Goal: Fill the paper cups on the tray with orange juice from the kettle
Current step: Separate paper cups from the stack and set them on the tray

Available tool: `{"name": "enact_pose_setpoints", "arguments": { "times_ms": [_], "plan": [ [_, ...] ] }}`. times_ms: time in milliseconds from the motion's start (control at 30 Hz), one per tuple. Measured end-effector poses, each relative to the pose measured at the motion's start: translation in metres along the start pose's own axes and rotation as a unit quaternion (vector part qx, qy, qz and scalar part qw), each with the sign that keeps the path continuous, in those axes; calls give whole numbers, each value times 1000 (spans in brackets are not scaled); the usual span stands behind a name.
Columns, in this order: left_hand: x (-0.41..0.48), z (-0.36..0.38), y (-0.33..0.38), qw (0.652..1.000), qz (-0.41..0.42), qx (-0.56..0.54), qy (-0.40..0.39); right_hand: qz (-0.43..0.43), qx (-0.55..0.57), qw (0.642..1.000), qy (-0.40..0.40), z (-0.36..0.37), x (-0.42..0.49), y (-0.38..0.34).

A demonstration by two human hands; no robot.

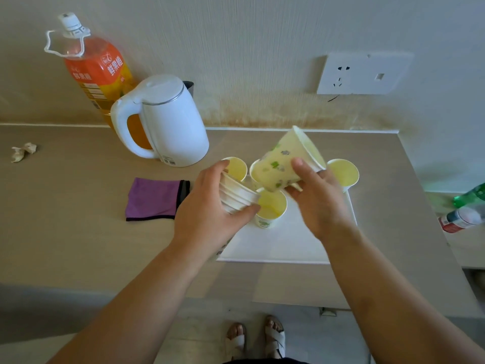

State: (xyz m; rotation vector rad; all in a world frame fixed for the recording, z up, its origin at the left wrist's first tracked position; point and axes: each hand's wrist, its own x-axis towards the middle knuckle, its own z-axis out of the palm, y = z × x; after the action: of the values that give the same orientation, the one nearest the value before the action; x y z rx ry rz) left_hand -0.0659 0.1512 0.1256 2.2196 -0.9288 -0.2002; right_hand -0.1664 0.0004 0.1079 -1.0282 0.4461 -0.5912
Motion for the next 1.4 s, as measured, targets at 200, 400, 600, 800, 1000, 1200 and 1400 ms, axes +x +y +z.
{"name": "enact_pose_setpoints", "arguments": {
  "times_ms": [200, 400, 600, 800, 1000, 1200, 1400],
  "plan": [
    [6, 0, -12, 995, -43, -82, 23, -39, -230, 965, 121, -71, -19, 27],
    [5, 6, -11, 995, -40, -95, 10, -12, -321, 941, 109, -86, -23, 55],
    [1, 4, -12, 996, -33, -85, 6, -2, -331, 938, 103, -93, -20, 65],
    [-3, 8, -10, 997, -22, -70, 4, 2, -346, 932, 108, -103, -13, 81],
    [-7, 12, -6, 998, -13, -56, 3, 3, -381, 920, 92, -108, -6, 86],
    [-11, 14, 0, 998, -4, -57, -6, -18, -444, 882, 160, -107, -31, 69],
    [-11, 19, 8, 999, 5, -49, -3, -139, -395, 906, 60, -29, -40, 21]
  ]
}}
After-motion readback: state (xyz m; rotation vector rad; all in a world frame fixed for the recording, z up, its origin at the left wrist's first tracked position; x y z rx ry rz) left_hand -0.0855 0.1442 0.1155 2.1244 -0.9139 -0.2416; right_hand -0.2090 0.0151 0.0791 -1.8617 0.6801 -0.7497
